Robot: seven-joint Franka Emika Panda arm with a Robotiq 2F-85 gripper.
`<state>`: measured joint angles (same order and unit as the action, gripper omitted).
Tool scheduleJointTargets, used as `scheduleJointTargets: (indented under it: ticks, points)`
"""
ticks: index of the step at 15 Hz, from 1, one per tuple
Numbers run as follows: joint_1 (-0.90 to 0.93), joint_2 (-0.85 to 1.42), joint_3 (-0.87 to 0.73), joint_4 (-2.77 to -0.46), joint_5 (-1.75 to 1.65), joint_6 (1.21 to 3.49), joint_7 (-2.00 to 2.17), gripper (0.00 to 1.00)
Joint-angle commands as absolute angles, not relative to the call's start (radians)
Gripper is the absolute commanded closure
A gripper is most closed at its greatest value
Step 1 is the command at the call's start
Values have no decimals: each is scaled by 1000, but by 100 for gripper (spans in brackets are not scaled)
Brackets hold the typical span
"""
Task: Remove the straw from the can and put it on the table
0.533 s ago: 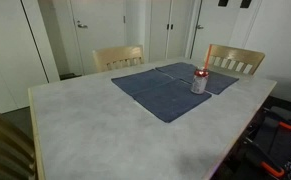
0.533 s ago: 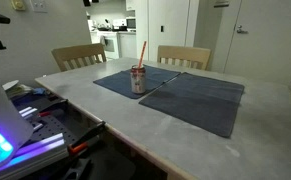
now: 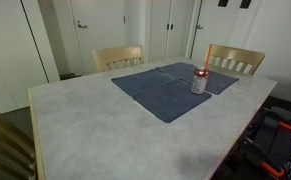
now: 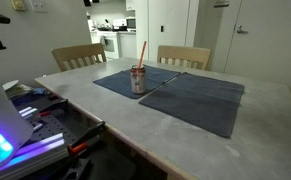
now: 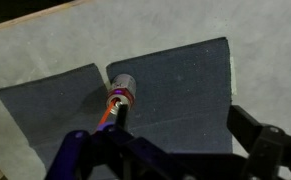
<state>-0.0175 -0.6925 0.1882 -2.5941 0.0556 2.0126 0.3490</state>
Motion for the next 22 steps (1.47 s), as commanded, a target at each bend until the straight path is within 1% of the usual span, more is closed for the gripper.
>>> scheduleJointTargets:
  ticks: [1, 5, 10, 15, 20, 21, 22]
  points:
    - [-22, -627, 169, -2573, 31, 2042, 327, 0]
    - [-55, -509, 141, -2539, -41, 2108, 299, 0]
    - [-77, -316, 55, -2439, -97, 2177, 223, 0]
    - [-67, -158, -44, -2300, -52, 2156, 39, 0]
    - [-72, -58, -103, -2214, 56, 2122, -131, 0]
    - [-70, -111, -87, -2270, 14, 2163, -66, 0]
    - [-71, -95, -94, -2256, 31, 2155, -91, 0]
